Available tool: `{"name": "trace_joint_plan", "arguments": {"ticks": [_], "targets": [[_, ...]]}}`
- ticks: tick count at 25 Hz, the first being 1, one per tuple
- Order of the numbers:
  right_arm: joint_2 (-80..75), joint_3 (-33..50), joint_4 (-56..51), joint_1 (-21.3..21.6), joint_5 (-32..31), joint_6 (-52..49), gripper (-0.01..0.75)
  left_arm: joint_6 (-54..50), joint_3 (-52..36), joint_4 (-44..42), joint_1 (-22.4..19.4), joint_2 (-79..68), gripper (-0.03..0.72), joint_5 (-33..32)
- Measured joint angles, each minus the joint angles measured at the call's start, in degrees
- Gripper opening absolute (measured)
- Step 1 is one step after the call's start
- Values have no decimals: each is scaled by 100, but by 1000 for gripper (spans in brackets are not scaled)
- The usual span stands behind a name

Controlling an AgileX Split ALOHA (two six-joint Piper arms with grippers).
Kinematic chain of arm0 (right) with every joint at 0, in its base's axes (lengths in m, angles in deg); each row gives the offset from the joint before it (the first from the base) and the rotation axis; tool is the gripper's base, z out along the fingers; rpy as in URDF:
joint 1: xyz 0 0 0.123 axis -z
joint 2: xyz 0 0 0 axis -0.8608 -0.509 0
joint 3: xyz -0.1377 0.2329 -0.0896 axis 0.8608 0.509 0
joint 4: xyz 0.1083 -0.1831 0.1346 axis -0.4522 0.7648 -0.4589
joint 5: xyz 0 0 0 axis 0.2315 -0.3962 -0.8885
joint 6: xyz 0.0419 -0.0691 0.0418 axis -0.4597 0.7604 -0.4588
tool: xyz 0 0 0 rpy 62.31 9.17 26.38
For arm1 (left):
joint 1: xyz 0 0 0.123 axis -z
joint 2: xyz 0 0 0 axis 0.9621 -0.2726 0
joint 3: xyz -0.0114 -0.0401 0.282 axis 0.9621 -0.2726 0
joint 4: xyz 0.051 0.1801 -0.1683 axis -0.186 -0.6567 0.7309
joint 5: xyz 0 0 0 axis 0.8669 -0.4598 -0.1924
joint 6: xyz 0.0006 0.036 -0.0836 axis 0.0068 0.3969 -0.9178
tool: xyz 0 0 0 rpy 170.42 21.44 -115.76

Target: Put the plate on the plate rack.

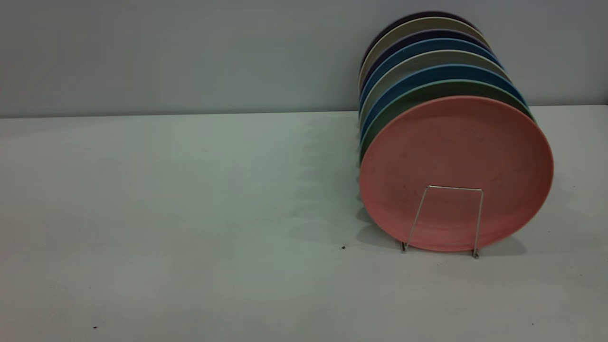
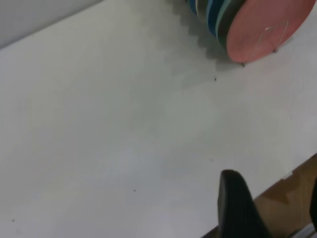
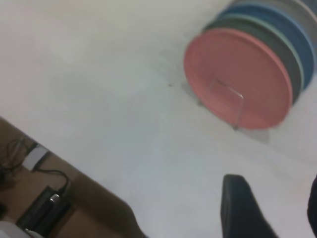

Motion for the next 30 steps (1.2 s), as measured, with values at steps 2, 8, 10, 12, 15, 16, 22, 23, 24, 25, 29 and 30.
{"name": "trace_joint_plan", "arguments": {"ticks": [2,8,10,12,15,16,22,23,24,25,29,30], "targets": [[268,300,52,0,-13,-89,349,0,-344,0,0,251,392,0],[1014,1151,241,0,-45,-190,340,-134,-1567,-244,0,1027,392,-5],[1245,1355,432,0,-69,-263,331,-323,-1907,-504,0,1297,392,-5],[1448,1508,660,0,-94,-389,321,-536,-2210,-755,0,1600,392,-5],[1746,1712,884,0,-99,-599,310,-775,-2505,-1065,0,2032,392,11],[1838,1781,916,0,-99,-631,308,-840,-2568,-1143,0,2178,392,18],[2271,2044,1018,0,-81,-693,305,-923,-2809,-1265,0,2867,392,22],[2306,2044,1020,0,-74,-709,305,-927,-2845,-1261,0,2951,392,22],[2334,2055,1025,0,-64,-720,305,-927,-2882,-1266,0,3028,392,29],[2348,2060,1025,0,-64,-726,305,-927,-2938,-1272,0,3087,392,48],[2353,2067,1032,0,-53,-739,304,-929,-3074,-1272,0,3196,392,121],[2353,2072,1032,0,-53,-753,304,-934,-3078,-1272,0,3195,392,121]]}}
